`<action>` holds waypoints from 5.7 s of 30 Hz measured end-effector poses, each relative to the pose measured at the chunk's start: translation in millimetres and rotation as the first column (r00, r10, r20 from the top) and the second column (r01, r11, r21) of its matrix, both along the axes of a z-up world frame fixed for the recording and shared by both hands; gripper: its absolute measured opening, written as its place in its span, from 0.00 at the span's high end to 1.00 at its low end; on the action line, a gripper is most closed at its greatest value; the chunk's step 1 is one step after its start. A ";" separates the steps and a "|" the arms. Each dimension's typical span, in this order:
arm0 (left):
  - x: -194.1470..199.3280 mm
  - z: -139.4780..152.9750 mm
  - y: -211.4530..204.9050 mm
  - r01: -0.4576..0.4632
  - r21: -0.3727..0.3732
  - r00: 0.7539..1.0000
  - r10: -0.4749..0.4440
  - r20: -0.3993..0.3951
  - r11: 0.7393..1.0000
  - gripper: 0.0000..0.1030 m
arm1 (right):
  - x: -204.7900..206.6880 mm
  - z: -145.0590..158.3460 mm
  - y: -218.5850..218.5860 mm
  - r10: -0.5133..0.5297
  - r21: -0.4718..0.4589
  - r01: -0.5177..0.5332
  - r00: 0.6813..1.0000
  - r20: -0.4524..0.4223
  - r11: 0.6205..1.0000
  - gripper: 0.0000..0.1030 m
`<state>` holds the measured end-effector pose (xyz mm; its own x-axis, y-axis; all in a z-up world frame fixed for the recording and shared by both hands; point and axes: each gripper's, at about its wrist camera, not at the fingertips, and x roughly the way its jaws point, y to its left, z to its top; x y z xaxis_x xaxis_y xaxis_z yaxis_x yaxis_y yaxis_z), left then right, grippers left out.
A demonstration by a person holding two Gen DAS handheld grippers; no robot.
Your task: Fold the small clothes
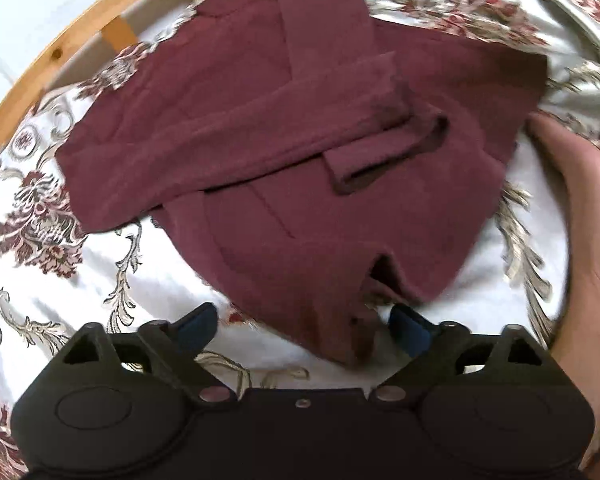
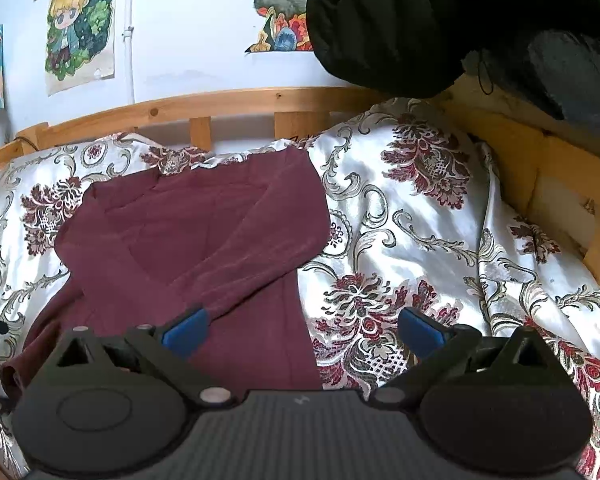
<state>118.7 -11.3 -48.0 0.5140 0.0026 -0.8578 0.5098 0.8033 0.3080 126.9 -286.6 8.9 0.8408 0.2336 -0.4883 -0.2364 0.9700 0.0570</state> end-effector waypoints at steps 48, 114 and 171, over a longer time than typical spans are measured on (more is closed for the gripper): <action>-25.4 70.2 65.2 -0.143 -0.404 0.898 0.291 0.331 0.903 0.86 | -9.8 -35.3 82.6 0.057 -0.351 -0.085 0.994 -0.088 0.932 0.41; 112.2 61.5 131.1 -0.344 -0.453 0.837 0.487 0.249 0.823 1.00 | 82.2 -36.6 138.6 0.201 -0.502 -0.014 0.926 0.321 0.865 0.94; 155.1 -7.7 143.4 -0.394 -0.468 0.829 0.526 0.189 0.791 0.96 | 161.1 -67.3 106.4 0.041 -0.331 0.007 0.990 0.138 0.944 0.94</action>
